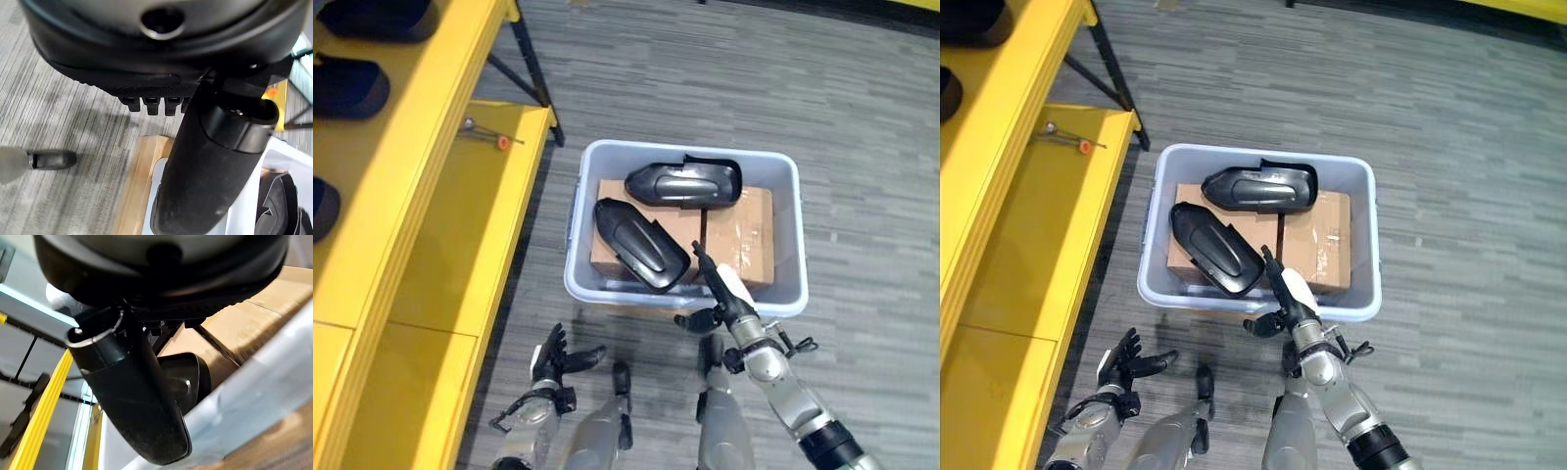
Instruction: Move parts from the plastic box to the shelf.
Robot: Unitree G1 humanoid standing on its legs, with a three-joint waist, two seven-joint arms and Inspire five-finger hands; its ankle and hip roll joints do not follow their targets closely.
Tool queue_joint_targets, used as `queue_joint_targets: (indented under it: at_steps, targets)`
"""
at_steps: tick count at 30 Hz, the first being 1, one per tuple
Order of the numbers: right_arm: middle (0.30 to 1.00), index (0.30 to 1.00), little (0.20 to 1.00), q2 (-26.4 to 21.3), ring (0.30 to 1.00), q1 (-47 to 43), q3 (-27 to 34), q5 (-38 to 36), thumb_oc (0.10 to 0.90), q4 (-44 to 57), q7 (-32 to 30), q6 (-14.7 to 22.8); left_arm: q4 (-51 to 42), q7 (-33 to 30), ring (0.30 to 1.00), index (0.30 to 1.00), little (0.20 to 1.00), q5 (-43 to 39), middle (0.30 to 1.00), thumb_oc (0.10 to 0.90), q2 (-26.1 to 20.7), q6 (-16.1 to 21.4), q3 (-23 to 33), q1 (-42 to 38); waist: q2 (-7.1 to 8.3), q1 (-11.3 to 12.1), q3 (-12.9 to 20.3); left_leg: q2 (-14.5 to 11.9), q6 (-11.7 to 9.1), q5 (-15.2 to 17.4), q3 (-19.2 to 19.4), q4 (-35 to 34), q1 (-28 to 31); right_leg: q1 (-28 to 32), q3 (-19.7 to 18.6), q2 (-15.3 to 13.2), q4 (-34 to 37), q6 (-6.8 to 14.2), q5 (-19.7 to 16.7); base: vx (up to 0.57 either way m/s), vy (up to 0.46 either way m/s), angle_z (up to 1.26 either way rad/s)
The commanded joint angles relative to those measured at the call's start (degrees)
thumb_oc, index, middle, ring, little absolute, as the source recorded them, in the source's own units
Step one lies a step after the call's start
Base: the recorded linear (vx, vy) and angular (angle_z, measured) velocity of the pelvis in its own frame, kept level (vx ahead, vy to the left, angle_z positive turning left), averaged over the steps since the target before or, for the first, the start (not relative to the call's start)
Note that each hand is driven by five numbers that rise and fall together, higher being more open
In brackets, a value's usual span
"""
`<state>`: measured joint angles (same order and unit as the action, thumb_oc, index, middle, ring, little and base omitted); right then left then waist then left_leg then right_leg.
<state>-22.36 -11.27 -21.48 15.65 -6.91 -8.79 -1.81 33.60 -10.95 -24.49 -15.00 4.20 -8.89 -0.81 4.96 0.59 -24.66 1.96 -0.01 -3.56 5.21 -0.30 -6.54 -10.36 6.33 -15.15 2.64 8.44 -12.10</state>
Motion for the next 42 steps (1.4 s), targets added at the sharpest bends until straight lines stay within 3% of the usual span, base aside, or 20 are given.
queue_joint_targets:
  at_steps: [1,7,14,24,33,42]
  targets:
    - [1.0,1.0,1.0,-3.76,1.0,-7.11,4.1,1.82,0.9,6.25,-4.51,4.14,-6.12,1.11,1.0,1.0,1.0,0.22,1.0,0.9,-1.31,3.75,-1.83,-0.73,-1.14,-1.08,2.4,-9.52,-3.44,2.68,0.03,3.08,0.43,-3.23,1.78,0.5,-6.36,0.29,1.58,-0.02,-0.255,0.23]
    - [1.0,1.0,1.0,-6.66,1.0,-14.24,3.88,4.1,0.9,5.44,-6.23,3.91,-8.64,1.36,1.0,1.0,1.0,0.98,1.0,0.9,-2.8,3.32,-2.04,-0.8,-2.03,-0.31,0.7,-13.54,-5.51,-0.11,-0.5,1.11,-1.64,-5.78,3.82,3.22,-7.75,-1.06,3.85,0.03,-0.189,0.09]
    - [1.0,1.0,1.0,-9.57,1.0,-22.23,2.0,5.49,0.9,3.71,-7.1,3.45,-9.78,1.17,1.0,1.0,1.0,1.05,1.0,0.9,-3.62,3.16,-2.49,-0.87,-2.31,0.29,-0.4,-15.07,-6.42,-2.16,0.02,-1.55,-1.93,-8.46,4.07,4.67,-9.13,-1.6,4.58,0.01,-0.088,-0.04]
    - [1.0,1.0,1.0,-15.25,1.0,-30.22,-4.16,14.1,0.9,-0.94,-5.06,2.43,-10.43,0.67,1.0,1.0,1.0,0.97,1.0,0.9,-4.18,3.66,-2.69,-1.64,-3.26,1.16,-2.04,-15.53,-7.03,-4.04,-0.21,-3.21,-3.07,-11.14,4.2,5.22,-10.31,-1.93,4.6,0.0,-0.018,0.0]
    - [1.0,1.0,1.0,-20.42,1.0,-36.49,-13.07,23.44,0.9,-2.24,-1.98,3.81,-10.48,0.94,1.0,1.0,1.0,0.95,1.0,0.9,-4.72,4.27,-2.75,-2.03,-4.14,1.63,-3.27,-14.81,-7.33,-4.46,-0.63,-4.08,-4.15,-11.93,4.15,4.71,-9.87,-1.62,4.06,0.0,0.0,0.0]
    - [1.0,1.0,1.0,-19.62,1.0,-38.29,-15.9,27.1,0.9,1.66,-0.54,4.17,-10.54,0.21,1.0,1.0,1.0,1.24,1.0,0.9,-4.43,3.98,-3.16,-2.47,-4.04,2.15,-3.67,-14.37,-7.33,-4.25,-1.23,-4.17,-4.23,-11.11,4.56,4.2,-9.12,-1.46,3.9,0.0,0.0,0.0]
